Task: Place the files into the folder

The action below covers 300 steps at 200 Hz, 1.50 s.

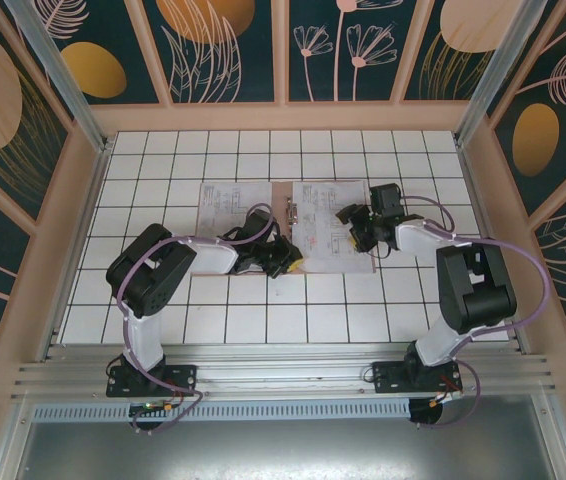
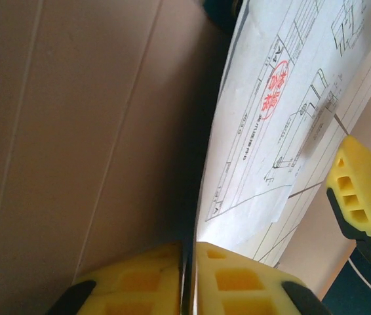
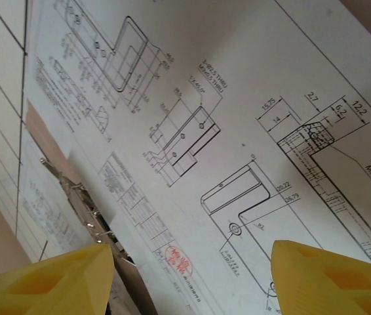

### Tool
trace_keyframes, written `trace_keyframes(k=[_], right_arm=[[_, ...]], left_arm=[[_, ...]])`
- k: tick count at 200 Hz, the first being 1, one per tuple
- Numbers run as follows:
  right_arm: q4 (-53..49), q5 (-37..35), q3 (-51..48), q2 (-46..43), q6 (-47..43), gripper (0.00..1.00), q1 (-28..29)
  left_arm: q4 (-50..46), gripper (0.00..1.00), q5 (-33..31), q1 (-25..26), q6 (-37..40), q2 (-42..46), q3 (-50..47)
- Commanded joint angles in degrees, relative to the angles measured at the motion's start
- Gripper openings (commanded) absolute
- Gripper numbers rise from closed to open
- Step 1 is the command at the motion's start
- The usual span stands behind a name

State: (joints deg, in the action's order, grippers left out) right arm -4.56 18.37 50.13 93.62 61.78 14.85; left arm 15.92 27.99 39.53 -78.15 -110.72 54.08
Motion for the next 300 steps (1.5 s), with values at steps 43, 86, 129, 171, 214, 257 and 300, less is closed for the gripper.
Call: trace_keyframes(k=[43, 86, 129, 171, 214, 257, 300], right_arm=[[-2.3, -2.3, 2.8, -1.7, -1.7, 0.65, -0.9], [-4.6, -5.3, 4.6, -5.0, -2.9, 0.65, -1.5], [-5.6, -5.5, 4.6, -6.3, -3.4, 0.65, -2.4], [-5.3, -5.1, 3.8, -6.5, -3.4, 0.65, -2.4], [-5.3, -4.8, 3.9, -6.5, -3.7, 0.65, -2.4], [-6.3, -5.2, 4.6, -6.7, -5.0, 0.65, -2.4], [-7.9, -6.1, 6.7, -5.5, -8.1, 0.66, -1.2]], left_arm=[[1.2, 0.00, -0.3, -0.2, -1.5, 1.2, 0.1], [3.3, 0.00, -0.2, -0.2, -3.6, 0.3, 0.1], [3.6, 0.00, -0.2, -0.2, -4.0, 0.1, 0.1], [3.7, 0.00, -0.3, -0.2, -4.1, 0.0, 0.1], [2.9, 0.03, -0.5, -0.3, -4.0, 0.3, 0.2], [-2.7, 0.47, -2.7, -0.2, -1.6, 2.9, 1.0], [-12.3, 0.71, -6.3, -0.2, 2.6, 6.1, 4.2]])
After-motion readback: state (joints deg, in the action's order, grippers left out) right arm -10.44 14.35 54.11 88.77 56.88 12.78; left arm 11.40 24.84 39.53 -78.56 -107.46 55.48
